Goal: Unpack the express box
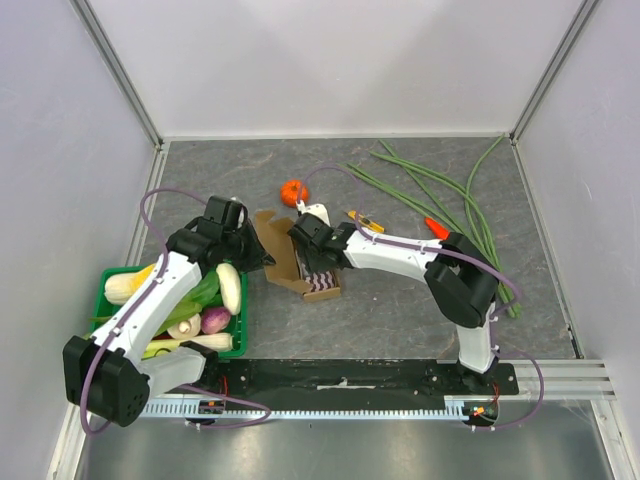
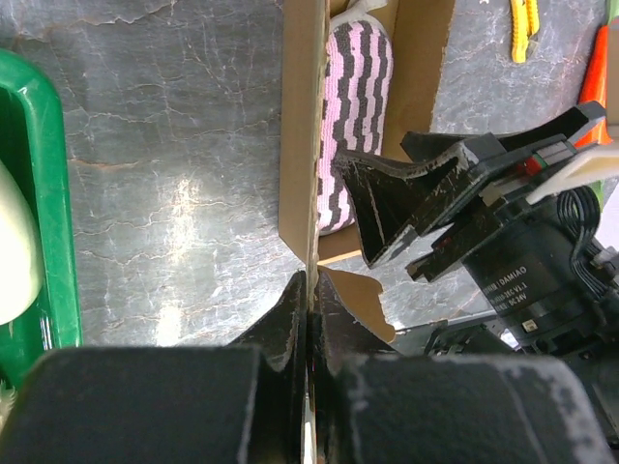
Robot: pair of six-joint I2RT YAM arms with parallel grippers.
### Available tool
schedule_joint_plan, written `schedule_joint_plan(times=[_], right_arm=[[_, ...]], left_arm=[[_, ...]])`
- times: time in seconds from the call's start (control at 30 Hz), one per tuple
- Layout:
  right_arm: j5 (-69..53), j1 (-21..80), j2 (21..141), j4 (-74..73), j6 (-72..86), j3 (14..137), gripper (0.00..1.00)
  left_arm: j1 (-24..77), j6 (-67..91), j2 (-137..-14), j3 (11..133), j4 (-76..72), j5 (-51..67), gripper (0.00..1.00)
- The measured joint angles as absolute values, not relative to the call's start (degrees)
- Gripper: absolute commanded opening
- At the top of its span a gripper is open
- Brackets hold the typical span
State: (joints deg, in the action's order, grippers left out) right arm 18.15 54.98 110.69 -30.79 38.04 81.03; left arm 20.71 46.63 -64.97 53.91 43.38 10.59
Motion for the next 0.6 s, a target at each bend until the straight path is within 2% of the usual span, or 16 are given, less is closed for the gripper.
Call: schedule_joint_plan(times=[0.27,0.33,0.4,0.5,0.57,0.6], right_arm=[[17.91,54.96,114.04,-30.55,40.25,81.19,0.66],[17.89,54.96,114.43,-30.59,40.51,81.47,0.59],[17.69,54.96,114.91,-30.5,40.66,81.62,0.46],[17.41,54.96,115.37,-30.33,40.93,81.71,0.32],[17.12,54.89,115.37,-30.28,40.93,81.71,0.27],[16.95,54.89,115.37,-30.28,40.84,81.71,0.2]], left_arm=[[20.75,46.52,-64.34,52.1,42.54,10.44,0.02],[20.75,46.44,-64.34,52.1,42.48,10.44,0.02],[20.75,46.39,-64.34,52.1,42.44,10.48,0.02],[20.75,46.24,-64.34,52.1,42.41,10.48,0.02],[20.75,46.19,-64.34,52.1,42.37,10.5,0.02],[20.75,46.17,-64.34,52.1,42.33,10.55,0.02]])
